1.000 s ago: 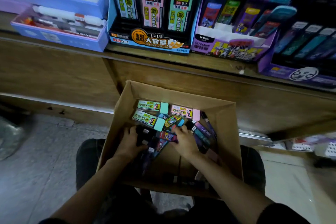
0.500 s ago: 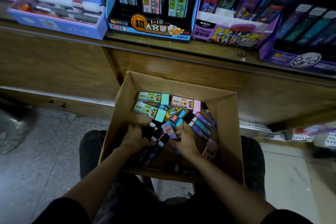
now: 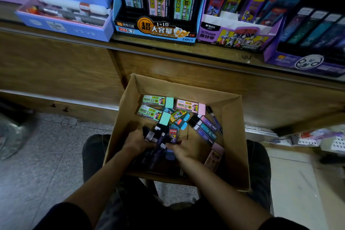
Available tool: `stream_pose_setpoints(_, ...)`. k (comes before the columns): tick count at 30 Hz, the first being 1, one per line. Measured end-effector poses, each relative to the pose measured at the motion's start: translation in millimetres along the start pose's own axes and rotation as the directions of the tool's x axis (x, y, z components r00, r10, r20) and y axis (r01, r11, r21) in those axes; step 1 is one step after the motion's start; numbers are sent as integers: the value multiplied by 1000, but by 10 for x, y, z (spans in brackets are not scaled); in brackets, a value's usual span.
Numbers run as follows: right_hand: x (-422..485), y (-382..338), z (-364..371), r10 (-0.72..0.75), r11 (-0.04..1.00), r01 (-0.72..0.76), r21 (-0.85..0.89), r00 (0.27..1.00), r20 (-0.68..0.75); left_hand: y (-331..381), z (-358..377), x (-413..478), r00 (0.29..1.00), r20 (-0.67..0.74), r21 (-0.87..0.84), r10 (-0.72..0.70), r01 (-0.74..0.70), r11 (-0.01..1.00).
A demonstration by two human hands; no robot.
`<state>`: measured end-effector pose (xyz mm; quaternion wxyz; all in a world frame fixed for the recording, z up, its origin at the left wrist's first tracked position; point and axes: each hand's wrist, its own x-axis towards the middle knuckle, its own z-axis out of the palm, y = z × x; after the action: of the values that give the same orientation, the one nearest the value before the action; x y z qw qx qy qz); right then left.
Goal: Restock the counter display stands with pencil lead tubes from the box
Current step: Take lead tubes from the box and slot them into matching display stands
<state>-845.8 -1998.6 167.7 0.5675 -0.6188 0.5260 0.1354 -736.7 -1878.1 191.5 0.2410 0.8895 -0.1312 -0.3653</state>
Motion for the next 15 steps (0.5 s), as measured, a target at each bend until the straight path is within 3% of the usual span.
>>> stream_pose_setpoints(4, -52, -12, -11, 72, 980, -79, 183, 996, 43, -23, -22, 8, 1000, -14, -52, -23, 22, 998)
stream_pose_setpoints(7, -64, -21, -40, 67, 975, -85, 206, 993, 93, -36, -27, 12, 999, 32, -74, -10, 13, 997)
stream_pose_setpoints(12, -110, -54, -58, -29, 986, 5, 168, 990, 138, -54, -73, 17, 996, 74, -123, 43, -33, 992)
stream_pose_setpoints(15, -140, -76, -69, -101, 977, 73, 200, 986, 131, -46, -101, 9, 993, 14, -128, 115, -112, 986)
